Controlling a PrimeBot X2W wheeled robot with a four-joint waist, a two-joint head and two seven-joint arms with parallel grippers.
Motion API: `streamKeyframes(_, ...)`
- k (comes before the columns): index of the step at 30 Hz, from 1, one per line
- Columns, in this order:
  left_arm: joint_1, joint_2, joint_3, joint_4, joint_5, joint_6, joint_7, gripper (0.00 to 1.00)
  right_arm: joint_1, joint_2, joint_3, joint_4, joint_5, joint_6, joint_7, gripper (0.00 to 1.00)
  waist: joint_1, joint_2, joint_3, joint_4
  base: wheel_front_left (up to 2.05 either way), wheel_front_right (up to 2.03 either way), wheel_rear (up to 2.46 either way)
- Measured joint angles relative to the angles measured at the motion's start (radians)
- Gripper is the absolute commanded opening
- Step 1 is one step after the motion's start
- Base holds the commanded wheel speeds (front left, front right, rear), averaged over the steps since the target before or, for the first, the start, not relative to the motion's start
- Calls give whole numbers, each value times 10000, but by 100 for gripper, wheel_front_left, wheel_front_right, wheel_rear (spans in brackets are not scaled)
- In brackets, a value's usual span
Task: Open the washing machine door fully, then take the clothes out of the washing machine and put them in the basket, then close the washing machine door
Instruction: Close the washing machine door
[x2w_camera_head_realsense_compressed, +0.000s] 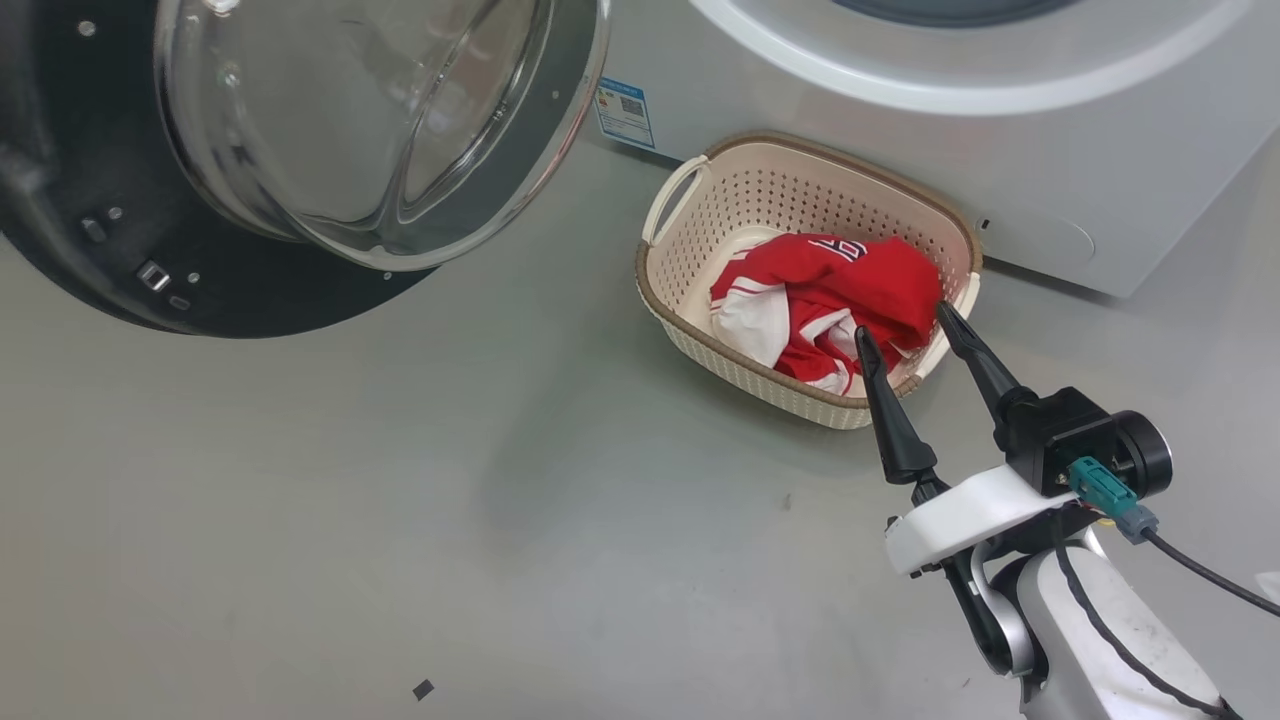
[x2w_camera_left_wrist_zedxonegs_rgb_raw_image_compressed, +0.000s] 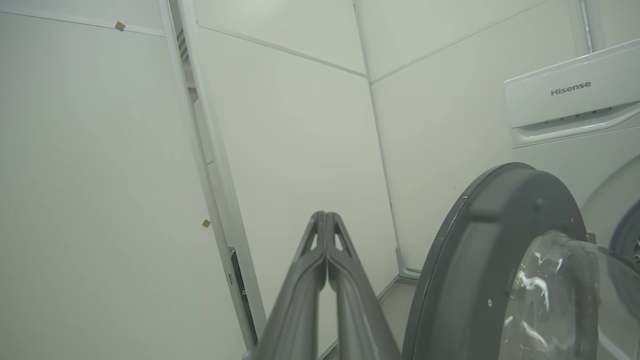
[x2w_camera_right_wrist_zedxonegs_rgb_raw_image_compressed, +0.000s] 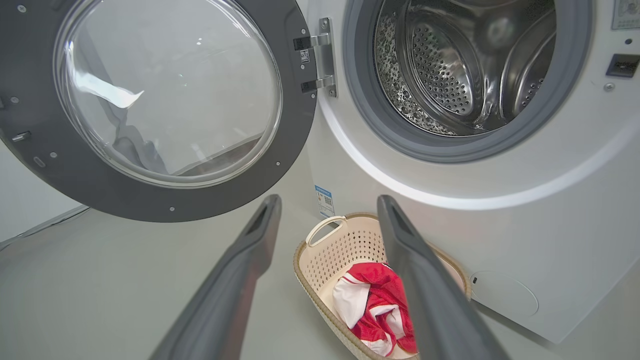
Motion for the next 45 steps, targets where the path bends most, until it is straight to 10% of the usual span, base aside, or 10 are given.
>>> streamKeyframes(11, -1538, 646, 1308, 2771, -1877, 6, 1267, 0, -267, -35, 35, -171, -79, 48, 190, 100, 0, 0, 537, -654, 0, 0, 0)
streamKeyframes(26, -4023, -125, 3235, 5806, -5528, 886, 3106, 0, -348, -12, 79, -169, -79, 134, 261, 100, 0, 0, 761, -1207, 0, 0, 0)
streamKeyframes(45, -5252, -272, 3806, 7923, -6855, 1638, 4874, 0, -386, 31, 86, -176, -75, 134, 257, 100, 0, 0, 685, -1473, 0, 0, 0)
